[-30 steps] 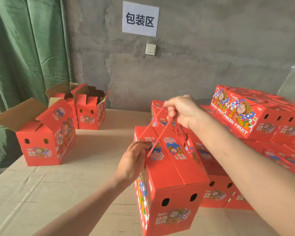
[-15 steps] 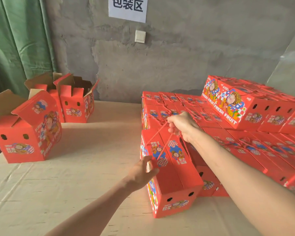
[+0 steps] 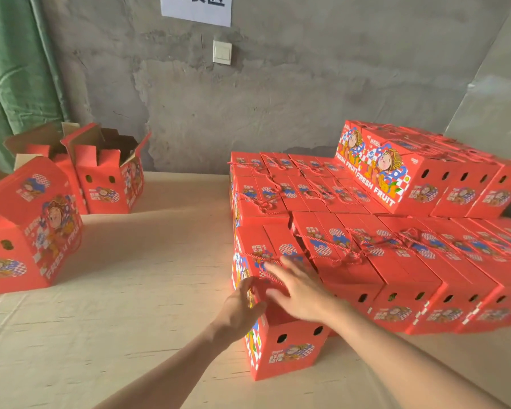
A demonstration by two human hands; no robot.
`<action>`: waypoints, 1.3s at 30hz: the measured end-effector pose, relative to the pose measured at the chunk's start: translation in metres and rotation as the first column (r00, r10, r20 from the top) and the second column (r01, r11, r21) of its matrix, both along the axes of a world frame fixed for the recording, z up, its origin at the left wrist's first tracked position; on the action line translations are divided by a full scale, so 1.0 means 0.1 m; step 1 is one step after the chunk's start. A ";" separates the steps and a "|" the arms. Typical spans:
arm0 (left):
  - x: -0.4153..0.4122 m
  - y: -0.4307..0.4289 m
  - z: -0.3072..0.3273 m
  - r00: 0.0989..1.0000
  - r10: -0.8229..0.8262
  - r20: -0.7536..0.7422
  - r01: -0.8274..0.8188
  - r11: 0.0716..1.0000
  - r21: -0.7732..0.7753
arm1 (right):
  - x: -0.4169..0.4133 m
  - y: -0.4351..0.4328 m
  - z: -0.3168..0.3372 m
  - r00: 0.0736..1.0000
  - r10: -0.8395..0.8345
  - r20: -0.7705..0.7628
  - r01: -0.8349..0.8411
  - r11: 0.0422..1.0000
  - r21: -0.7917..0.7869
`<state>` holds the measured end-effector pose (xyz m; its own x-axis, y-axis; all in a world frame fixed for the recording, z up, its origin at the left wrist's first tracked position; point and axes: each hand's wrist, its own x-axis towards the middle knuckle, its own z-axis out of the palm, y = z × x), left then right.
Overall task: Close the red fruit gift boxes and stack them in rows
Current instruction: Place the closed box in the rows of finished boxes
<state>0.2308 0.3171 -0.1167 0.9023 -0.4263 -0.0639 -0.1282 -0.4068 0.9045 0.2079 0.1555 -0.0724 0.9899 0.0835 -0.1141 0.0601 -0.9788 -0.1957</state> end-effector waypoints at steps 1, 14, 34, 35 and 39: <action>-0.03 -0.02 -0.02 1.000 0.003 0.023 -0.003 1.000 -0.002 | -0.05 0.00 -0.11 0.999 0.032 -0.016 -0.032 0.999 -0.034; 0.41 -0.06 0.12 0.964 -0.094 -0.250 0.043 0.978 -0.202 | 0.16 -0.03 -0.39 0.989 0.087 0.119 -0.067 0.984 -0.167; -0.07 -0.23 0.08 0.981 0.191 0.024 -0.191 0.981 -0.024 | 0.09 0.18 -0.43 0.895 0.121 0.429 -0.069 0.988 -0.136; -0.02 -0.26 0.08 0.979 0.184 0.085 -0.190 0.979 0.068 | 0.11 0.18 -0.42 0.891 0.125 0.436 -0.076 0.989 -0.128; 0.09 -0.32 0.21 0.980 0.192 0.047 -0.197 0.971 0.139 | 0.24 0.15 -0.38 0.903 0.120 0.414 -0.074 0.989 -0.124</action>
